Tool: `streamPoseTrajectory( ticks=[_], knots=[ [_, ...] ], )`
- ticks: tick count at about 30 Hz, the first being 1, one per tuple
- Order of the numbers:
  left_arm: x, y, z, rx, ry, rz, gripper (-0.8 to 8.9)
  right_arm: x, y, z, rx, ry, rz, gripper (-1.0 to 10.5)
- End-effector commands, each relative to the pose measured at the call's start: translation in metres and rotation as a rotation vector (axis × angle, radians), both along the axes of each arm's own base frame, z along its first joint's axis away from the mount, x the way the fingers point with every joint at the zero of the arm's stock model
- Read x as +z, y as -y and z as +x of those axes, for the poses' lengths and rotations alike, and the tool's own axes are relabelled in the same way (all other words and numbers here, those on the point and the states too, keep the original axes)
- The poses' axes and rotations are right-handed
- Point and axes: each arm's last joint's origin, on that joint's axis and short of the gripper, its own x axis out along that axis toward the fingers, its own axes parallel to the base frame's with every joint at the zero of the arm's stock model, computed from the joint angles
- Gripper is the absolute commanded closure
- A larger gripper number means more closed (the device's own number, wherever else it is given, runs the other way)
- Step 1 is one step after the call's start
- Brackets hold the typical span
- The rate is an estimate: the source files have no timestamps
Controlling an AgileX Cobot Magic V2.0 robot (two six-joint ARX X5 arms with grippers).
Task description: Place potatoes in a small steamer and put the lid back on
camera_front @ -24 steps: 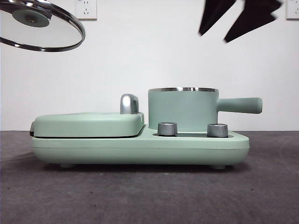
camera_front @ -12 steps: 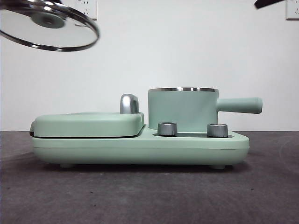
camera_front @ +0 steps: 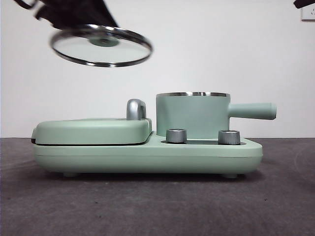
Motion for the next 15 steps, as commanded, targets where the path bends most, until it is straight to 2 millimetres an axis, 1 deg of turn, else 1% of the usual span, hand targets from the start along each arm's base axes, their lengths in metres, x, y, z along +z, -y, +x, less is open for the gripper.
streamPoseTrajectory(
  ticks=[1, 9, 15],
  knots=[
    [0.002, 0.015, 0.011, -0.018, 0.045, -0.060, 7.99, 0.003, 0.000, -0.001, 0.004, 0.009, 0.006, 5.9],
    [-0.007, 0.056, 0.043, -0.066, 0.072, -0.075, 7.99, 0.002, 0.000, -0.002, 0.010, 0.012, -0.006, 5.9],
    [-0.006, 0.086, 0.074, -0.087, 0.073, -0.072, 7.99, 0.001, 0.001, -0.002, 0.014, 0.007, -0.019, 5.9]
  ],
)
